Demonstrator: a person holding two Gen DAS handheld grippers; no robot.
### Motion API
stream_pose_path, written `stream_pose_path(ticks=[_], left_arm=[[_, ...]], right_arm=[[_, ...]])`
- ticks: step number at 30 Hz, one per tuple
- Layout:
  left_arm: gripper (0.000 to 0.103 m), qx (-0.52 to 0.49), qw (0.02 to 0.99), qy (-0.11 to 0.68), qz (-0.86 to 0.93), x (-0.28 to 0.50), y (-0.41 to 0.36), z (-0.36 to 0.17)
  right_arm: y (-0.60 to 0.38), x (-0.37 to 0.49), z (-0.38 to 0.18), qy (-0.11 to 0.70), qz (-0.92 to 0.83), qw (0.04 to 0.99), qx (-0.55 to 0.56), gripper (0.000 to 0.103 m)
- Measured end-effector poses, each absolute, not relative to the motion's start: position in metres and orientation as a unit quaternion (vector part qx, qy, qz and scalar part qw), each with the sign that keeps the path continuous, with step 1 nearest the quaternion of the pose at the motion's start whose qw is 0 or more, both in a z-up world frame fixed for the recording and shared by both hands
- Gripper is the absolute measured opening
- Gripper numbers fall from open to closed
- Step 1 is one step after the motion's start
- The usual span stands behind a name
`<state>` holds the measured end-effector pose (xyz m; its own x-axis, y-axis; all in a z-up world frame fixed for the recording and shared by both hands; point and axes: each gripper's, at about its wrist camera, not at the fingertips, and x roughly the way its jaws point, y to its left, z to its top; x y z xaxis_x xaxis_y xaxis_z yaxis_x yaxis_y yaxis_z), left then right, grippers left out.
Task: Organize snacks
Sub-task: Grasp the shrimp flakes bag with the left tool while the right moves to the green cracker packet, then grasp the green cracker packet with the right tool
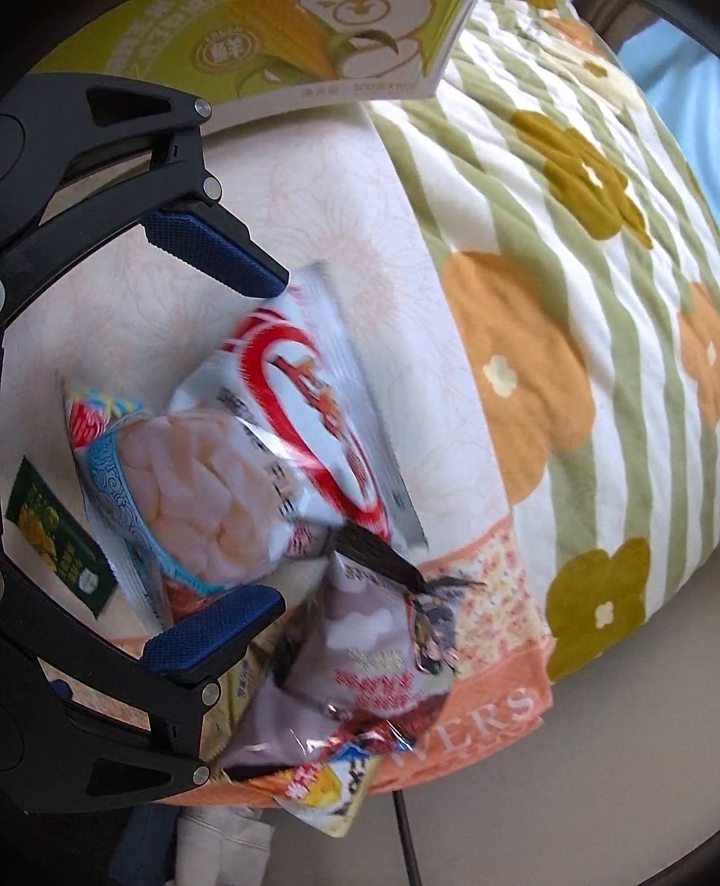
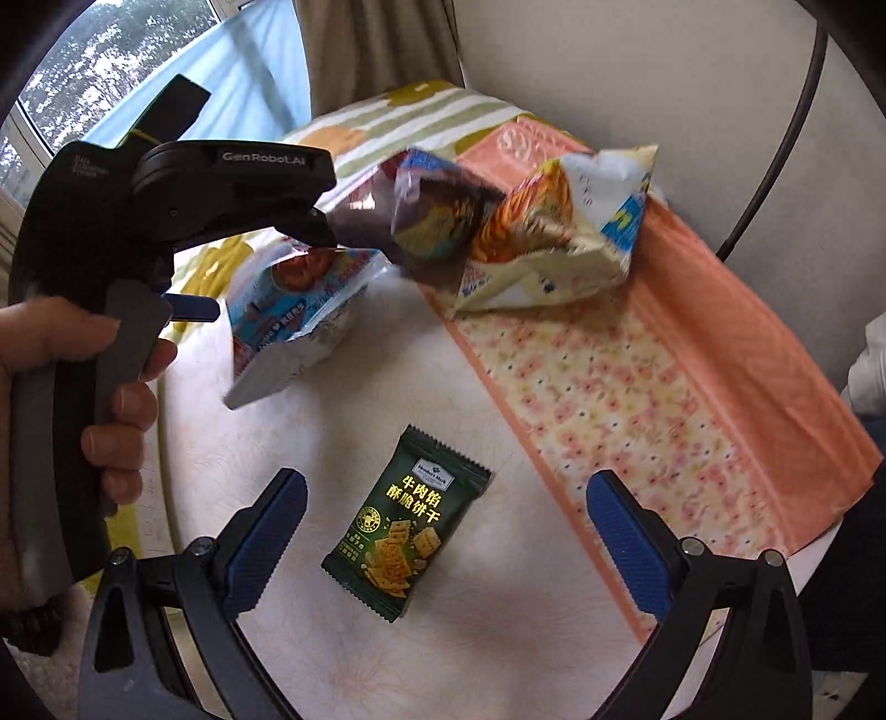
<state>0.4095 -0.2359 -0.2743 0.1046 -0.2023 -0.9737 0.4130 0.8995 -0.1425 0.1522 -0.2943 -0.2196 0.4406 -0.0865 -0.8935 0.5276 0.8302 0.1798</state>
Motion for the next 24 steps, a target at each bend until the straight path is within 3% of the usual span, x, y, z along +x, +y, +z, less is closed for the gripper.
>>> stream_pose_path(ticks=[13, 15, 16, 17, 24], left_arm=[[0.103, 0.158, 0.751, 0.601, -0.222, 0.407, -0.225, -0.267], [0.096, 0.169, 0.748, 0.599, -0.229, 0.408, -0.228, -0.272], [0.078, 0.174, 0.746, 0.6, -0.23, 0.408, -0.229, -0.275], [0.07, 0.176, 0.74, 0.607, -0.231, 0.409, -0.229, -0.28], [0.067, 0.177, 0.736, 0.61, -0.234, 0.398, -0.217, -0.284]], right_arm=[[-0.276, 0.14, -0.247, 0.5, -0.213, 0.804, 0.243, 0.101], [-0.273, 0.141, -0.248, 0.493, -0.217, 0.805, 0.249, 0.101], [-0.273, 0.141, -0.25, 0.492, -0.219, 0.804, 0.251, 0.101], [-0.272, 0.142, -0.252, 0.492, -0.22, 0.804, 0.252, 0.101], [-0.264, 0.154, -0.255, 0.493, -0.228, 0.807, 0.233, 0.101]])
